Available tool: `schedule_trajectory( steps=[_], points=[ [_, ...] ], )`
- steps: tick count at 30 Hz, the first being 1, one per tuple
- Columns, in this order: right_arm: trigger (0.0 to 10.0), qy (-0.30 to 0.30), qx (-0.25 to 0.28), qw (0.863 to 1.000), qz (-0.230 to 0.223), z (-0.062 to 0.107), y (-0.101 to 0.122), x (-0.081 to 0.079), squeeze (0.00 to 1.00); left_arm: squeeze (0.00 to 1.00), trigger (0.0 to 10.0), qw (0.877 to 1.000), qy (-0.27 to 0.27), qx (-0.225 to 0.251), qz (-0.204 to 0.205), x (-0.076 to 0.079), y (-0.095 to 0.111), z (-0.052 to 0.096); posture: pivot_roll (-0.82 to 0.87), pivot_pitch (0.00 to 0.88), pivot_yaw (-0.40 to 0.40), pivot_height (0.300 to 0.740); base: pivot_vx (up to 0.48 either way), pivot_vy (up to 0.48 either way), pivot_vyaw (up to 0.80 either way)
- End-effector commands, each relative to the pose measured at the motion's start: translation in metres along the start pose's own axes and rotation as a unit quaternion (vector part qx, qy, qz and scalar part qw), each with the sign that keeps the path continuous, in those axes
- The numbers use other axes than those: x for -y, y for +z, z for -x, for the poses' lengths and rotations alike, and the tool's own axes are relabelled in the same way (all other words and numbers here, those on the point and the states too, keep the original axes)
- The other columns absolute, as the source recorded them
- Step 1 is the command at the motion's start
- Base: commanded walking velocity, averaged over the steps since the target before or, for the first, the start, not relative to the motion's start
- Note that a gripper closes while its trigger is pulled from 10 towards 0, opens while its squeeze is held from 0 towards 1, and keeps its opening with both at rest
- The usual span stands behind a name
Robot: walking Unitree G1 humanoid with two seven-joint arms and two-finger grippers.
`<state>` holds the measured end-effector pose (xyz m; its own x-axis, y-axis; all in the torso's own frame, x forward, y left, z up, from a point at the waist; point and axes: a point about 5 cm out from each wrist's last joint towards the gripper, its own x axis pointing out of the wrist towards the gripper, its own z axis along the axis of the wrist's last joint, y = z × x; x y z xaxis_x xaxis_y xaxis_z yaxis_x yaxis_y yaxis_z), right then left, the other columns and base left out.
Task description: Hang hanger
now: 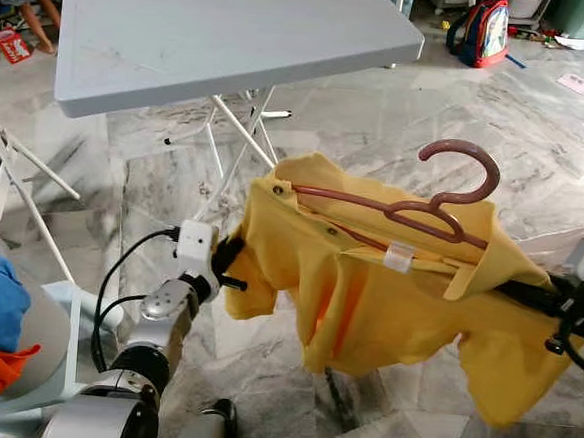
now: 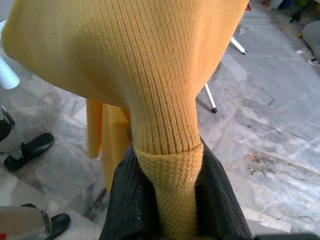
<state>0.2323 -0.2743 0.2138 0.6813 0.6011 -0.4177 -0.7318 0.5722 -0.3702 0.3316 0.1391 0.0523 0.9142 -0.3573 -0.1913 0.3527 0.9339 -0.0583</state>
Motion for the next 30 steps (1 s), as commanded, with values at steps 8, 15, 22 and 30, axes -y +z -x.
schedule_trajectory(
  steps=[8, 15, 22, 30],
  points=[
    [10.0, 0.001, -0.005, 0.999, 0.036, -0.008, 0.000, -0.004, 0.00, 1.00, 10.0, 0.987, 0.020, 0.060, -0.146, -0.022, 0.028, 0.005, -0.19, 0.203, 0.039, 0.740, 0.000, 0.000, 0.00],
    [10.0, -0.002, -0.012, 0.999, 0.036, -0.023, -0.008, -0.012, 0.00, 1.00, 10.0, 0.974, 0.087, 0.109, -0.180, -0.046, 0.049, 0.013, -0.18, 0.211, 0.034, 0.740, 0.000, 0.000, 0.00],
    [10.0, -0.011, -0.010, 1.000, 0.027, -0.036, -0.017, -0.018, 0.00, 1.00, 10.0, 0.982, 0.015, 0.130, -0.140, -0.037, 0.049, 0.013, -0.18, 0.214, 0.035, 0.740, 0.000, 0.000, 0.00],
    [10.0, -0.033, 0.017, 0.999, 0.020, -0.045, -0.012, -0.015, 0.00, 1.00, 10.0, 0.977, -0.119, 0.130, -0.118, -0.006, 0.046, 0.008, -0.18, 0.218, 0.036, 0.740, 0.000, 0.000, 0.00]
  ],
)
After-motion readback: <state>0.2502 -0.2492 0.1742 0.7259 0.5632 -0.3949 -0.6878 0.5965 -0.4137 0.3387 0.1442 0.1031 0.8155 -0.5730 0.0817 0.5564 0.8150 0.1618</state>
